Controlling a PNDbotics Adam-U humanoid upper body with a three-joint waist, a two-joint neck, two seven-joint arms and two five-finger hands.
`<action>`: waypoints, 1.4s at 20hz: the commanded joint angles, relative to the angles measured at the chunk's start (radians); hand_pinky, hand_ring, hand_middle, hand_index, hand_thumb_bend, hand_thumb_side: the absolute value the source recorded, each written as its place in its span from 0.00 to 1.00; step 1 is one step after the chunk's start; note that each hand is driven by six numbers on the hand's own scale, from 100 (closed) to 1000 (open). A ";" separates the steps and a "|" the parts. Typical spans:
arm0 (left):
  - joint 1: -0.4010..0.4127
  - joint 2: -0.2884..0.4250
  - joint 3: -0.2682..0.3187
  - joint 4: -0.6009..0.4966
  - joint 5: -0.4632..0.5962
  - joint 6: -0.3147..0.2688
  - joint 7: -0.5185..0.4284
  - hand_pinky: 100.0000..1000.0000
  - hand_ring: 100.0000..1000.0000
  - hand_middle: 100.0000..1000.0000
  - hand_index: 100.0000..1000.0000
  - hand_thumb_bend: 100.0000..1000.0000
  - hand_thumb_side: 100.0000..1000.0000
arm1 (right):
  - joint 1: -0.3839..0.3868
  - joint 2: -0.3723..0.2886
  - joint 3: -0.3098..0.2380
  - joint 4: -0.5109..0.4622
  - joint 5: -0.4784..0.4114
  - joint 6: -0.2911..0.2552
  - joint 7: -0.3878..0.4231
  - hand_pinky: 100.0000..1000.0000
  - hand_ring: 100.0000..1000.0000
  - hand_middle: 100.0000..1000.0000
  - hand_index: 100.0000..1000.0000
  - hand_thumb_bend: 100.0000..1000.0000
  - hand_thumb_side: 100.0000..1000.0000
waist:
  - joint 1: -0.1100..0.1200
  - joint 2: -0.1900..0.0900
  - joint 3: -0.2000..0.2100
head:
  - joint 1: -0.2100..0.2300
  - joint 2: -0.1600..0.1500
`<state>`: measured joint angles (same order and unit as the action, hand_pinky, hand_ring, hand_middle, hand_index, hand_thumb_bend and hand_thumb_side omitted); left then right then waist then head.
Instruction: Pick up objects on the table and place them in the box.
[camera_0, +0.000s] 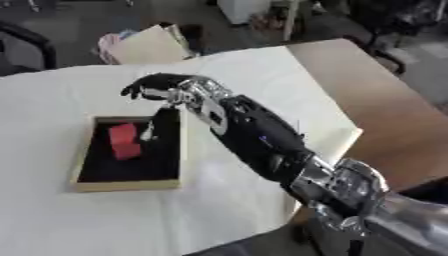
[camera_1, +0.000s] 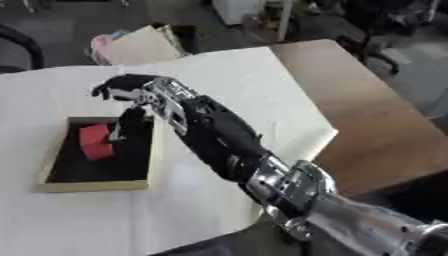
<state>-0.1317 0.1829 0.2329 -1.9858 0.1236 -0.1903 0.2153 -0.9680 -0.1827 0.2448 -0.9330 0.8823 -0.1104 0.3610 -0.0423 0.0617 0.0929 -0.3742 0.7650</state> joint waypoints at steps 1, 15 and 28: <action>-0.005 0.013 0.006 -0.014 -0.005 0.000 0.004 0.78 0.48 0.55 0.79 0.16 0.40 | -0.033 -0.080 -0.071 -0.054 -0.051 0.058 -0.081 0.56 0.79 0.74 0.96 0.45 0.41 | 0.005 -0.014 -0.006 | 0.009 0.001; 0.004 0.019 0.012 -0.014 -0.011 0.003 0.011 0.78 0.48 0.55 0.79 0.16 0.40 | -0.074 -0.284 -0.412 0.244 -0.448 0.259 -0.833 0.37 0.72 0.61 0.90 0.38 0.40 | 0.001 -0.027 -0.021 | 0.038 0.005; 0.004 0.027 0.012 -0.014 -0.013 0.004 0.014 0.78 0.48 0.55 0.79 0.16 0.40 | -0.075 -0.388 -0.389 0.689 -0.820 0.170 -1.155 0.36 0.74 0.60 0.88 0.20 0.51 | -0.007 -0.027 -0.014 | 0.046 0.005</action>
<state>-0.1222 0.1845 0.2392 -1.9858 0.1144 -0.1866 0.2251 -1.0273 -0.5241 -0.1553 -0.2713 0.0997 0.0720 -0.7776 -0.0509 0.0447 0.0799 -0.3303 0.7652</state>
